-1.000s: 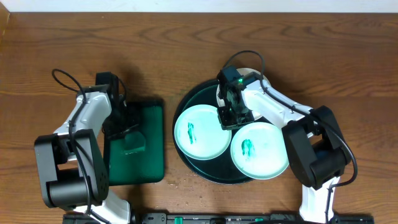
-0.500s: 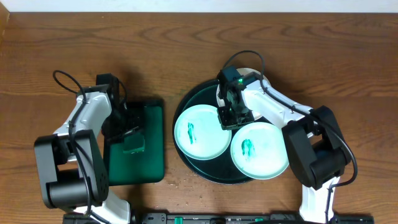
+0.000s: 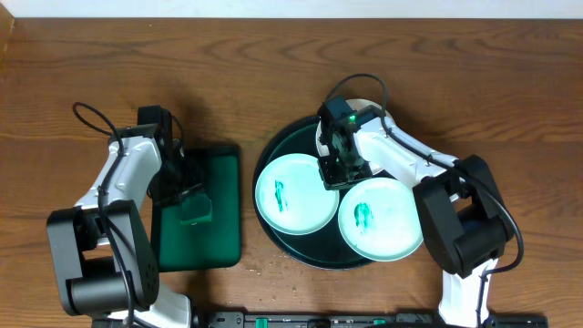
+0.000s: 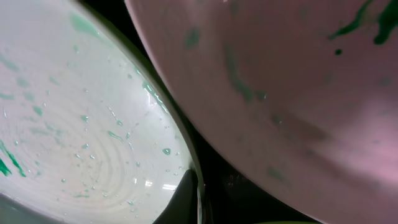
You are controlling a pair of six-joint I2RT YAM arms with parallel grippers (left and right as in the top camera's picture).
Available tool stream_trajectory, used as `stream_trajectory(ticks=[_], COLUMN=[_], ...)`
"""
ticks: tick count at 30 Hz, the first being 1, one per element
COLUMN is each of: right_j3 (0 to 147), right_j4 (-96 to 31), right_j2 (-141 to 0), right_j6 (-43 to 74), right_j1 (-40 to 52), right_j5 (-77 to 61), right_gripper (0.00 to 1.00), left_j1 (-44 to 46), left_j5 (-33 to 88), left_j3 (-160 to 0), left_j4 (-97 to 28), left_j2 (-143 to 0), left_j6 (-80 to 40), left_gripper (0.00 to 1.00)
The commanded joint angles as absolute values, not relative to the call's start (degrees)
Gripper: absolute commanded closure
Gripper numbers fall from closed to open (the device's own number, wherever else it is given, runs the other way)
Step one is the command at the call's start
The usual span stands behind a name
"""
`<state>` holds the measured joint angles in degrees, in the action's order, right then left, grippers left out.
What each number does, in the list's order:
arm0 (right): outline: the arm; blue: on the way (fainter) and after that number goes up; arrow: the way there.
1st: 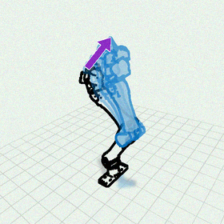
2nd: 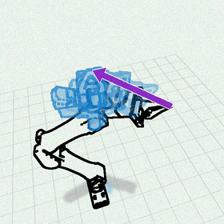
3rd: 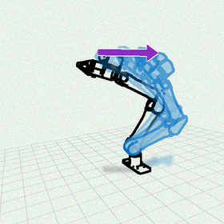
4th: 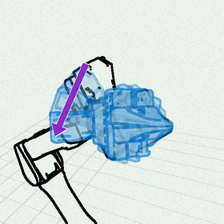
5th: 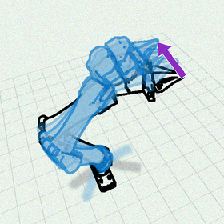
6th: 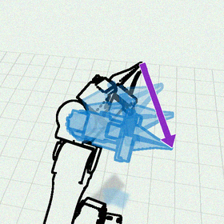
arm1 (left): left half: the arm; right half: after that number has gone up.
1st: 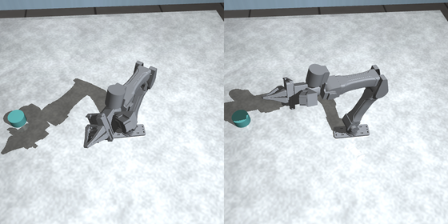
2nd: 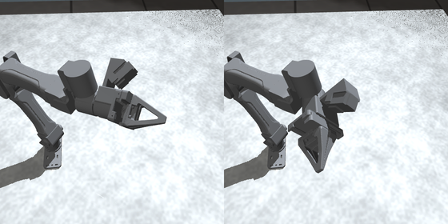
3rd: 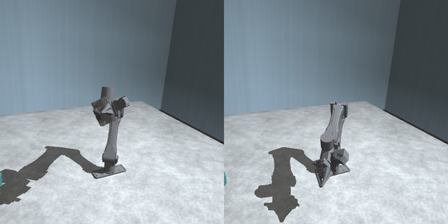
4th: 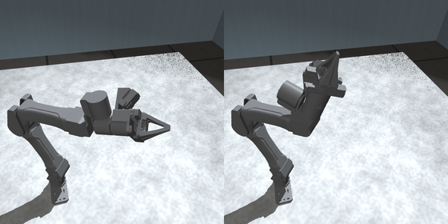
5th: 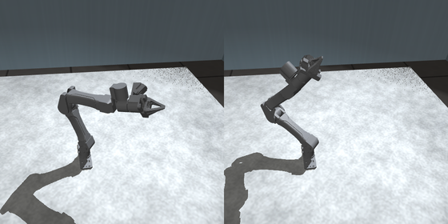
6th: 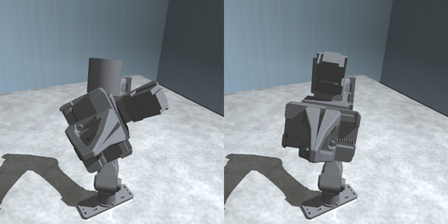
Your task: Clean dirty plates on tray and stack at the side
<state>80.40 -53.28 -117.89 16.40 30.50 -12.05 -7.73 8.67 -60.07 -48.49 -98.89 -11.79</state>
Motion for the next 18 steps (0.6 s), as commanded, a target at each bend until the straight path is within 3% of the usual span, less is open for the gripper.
stream_trajectory(ticks=[1,18], right_j3=[80.18,80.18], right_j4=[-52.12,-52.77], right_j2=[-118.87,-118.87], right_j6=[15.59,15.59], right_j1=[31.59,31.59], right_j5=[-13.58,-13.58], right_gripper=[0.99,0.99], left_j1=[-7.79,-7.79], left_j5=[8.6,8.6], left_j3=[-60.51,-60.1], left_j4=[-48.1,-45.98], left_j2=[-98.39,-102.41], left_j6=[-11.64,-11.68], left_gripper=[0.43,0.43])
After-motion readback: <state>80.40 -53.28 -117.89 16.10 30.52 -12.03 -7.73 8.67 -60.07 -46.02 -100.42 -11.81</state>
